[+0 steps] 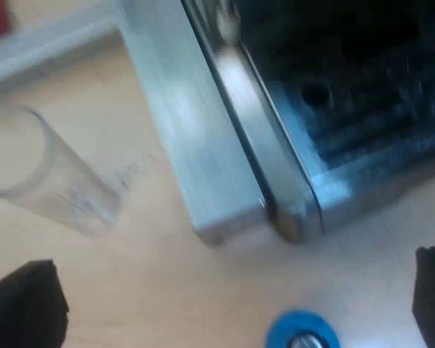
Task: Grind coffee beans and then tamp
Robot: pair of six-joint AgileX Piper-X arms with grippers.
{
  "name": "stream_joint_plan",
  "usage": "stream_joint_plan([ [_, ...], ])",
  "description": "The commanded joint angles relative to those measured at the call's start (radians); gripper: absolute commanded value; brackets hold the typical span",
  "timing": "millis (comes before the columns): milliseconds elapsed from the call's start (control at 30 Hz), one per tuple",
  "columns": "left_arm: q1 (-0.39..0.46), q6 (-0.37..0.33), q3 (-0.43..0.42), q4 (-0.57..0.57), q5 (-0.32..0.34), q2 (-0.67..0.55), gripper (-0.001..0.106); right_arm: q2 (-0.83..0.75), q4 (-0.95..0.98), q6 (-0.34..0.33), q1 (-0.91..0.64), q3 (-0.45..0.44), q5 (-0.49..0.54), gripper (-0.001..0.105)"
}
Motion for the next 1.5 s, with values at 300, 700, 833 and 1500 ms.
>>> stream_joint_plan([
  [300, 0.0, -0.012, -0.165, 0.012, -0.024, -0.034, 0.105, -0.025, 0.364, -0.011, -0.197, -0.264, 0.017, 0.081],
  [700, 0.153, -0.038, -0.281, 0.01, 0.041, -0.011, 0.105, -0.2, 0.53, -0.029, -0.626, -0.292, -0.02, 0.081],
  [833, 0.26, -0.038, -0.281, 0.012, 0.112, -0.001, 0.105, -0.2, 0.585, -0.059, -0.813, -0.29, -0.135, 0.081],
  [1500, 0.283, -0.092, -0.26, 0.133, 0.113, -0.197, 0.105, -0.606, 0.574, -0.228, -1.067, -0.068, -0.165, 0.081],
])
